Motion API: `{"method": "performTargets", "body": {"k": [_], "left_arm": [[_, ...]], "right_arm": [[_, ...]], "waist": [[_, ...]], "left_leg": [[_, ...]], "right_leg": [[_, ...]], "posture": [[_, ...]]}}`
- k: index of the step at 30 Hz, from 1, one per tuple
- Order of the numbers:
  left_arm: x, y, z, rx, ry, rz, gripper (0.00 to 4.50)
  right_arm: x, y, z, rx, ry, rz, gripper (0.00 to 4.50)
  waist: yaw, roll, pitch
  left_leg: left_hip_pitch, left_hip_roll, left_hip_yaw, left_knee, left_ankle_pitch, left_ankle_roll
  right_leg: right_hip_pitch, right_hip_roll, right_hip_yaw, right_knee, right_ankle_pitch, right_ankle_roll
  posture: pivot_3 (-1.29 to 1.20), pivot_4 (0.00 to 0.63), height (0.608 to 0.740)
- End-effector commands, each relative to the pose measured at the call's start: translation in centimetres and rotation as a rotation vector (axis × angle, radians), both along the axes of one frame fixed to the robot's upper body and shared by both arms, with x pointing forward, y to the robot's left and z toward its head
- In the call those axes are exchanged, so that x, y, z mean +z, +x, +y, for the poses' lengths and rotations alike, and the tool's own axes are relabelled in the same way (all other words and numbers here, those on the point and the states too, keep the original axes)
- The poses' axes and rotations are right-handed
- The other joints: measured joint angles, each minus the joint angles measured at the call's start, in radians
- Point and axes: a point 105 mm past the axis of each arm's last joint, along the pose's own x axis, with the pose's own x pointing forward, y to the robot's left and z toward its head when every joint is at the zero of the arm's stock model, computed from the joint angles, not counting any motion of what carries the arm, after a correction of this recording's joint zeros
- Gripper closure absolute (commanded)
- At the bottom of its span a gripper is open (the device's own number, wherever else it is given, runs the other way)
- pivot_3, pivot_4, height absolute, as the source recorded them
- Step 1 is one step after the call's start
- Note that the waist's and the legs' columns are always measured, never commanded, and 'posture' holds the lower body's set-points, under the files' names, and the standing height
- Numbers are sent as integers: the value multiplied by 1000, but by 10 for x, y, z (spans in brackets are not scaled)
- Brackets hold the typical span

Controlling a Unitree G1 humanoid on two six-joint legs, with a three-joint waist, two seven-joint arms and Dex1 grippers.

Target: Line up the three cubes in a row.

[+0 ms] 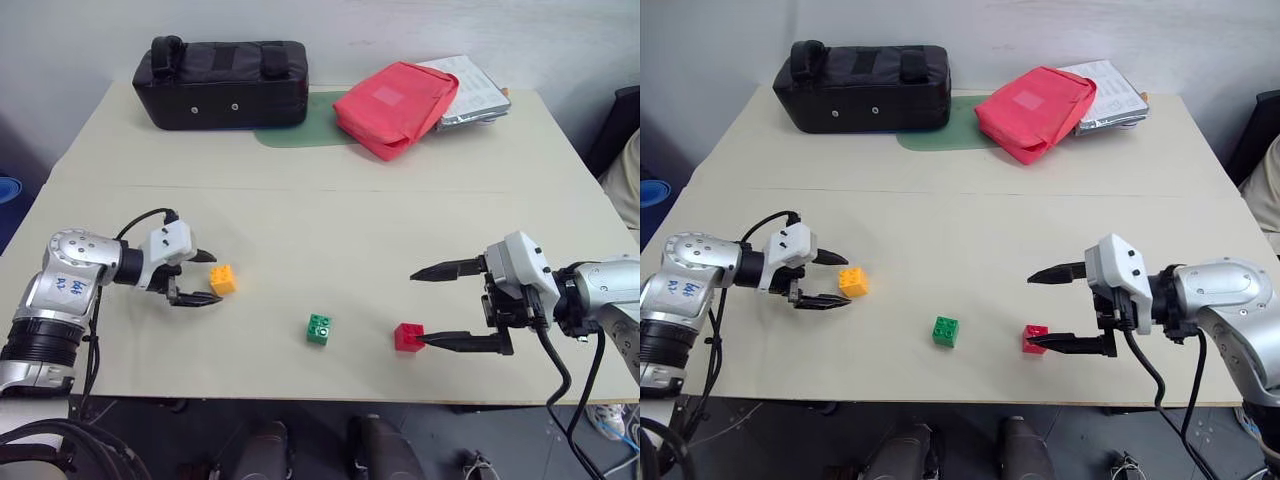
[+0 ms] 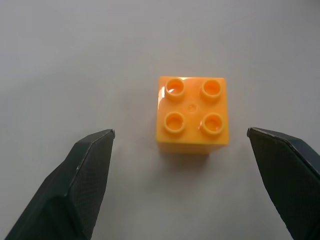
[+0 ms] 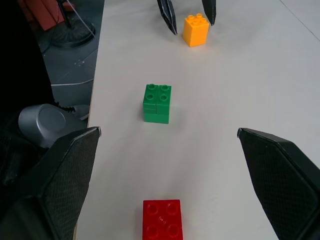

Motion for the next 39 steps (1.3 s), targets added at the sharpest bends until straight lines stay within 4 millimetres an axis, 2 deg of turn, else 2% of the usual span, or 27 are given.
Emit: {"method": "performTargets", "body": {"k": [1, 2, 5, 13, 20, 23, 26, 39], "left_arm": [[2, 5, -5, -20, 14, -13, 36], [1, 7, -6, -19, 11, -13, 36], [-1, 10, -12, -31, -17, -8, 644], [-6, 6, -11, -59, -6, 4, 2991], [7, -15, -25, -225, -20, -10, 2975], [6, -34, -30, -355, 74, -7, 2975], [3, -44, -37, -431, 103, -7, 2975], [-15, -43, -44, -501, 163, -27, 2975]], "right_arm": [[9, -5, 4, 18, 8, -53, 0], [9, -5, 5, 21, 6, -53, 0], [8, -7, 7, 27, 4, -54, 0], [8, -7, 8, 24, 3, -58, 0], [6, -8, 7, 26, -1, -53, 0], [3, -10, 8, 38, -9, -43, 0], [0, -11, 9, 43, -16, -41, 0], [-10, -19, 6, 40, -46, -34, 0]], "waist": [[0, 0, 0], [0, 0, 0], [1, 0, 0], [-1, 0, 0], [-1, 0, 0], [-3, 0, 0], [-2, 0, 0], [-2, 0, 0]], "left_leg": [[0, 0, 0, 0, 0, 0], [0, 0, 0, 0, 0, 0], [0, 0, 0, 0, 0, 0], [0, 0, 0, 0, 1, -1], [0, 0, 0, 0, 1, -1], [0, 1, -1, 0, 1, -1], [0, 1, 0, 0, 1, -1], [0, 0, 0, 0, 0, 1]], "right_leg": [[0, 0, 0, 0, 0, 0], [0, 0, 0, 0, 0, 0], [0, 0, 0, 0, 0, 0], [0, 1, 0, 0, 0, 0], [0, 0, 0, 0, 0, 0], [0, 0, 0, 0, 0, 0], [0, 0, 1, -1, 0, 0], [0, 0, 0, -1, 0, 0]], "posture": [[0, 150, 740], [0, 150, 740], [0, 150, 740], [0, 150, 740], [0, 150, 740], [0, 150, 740], [0, 150, 740], [0, 150, 740]]}}
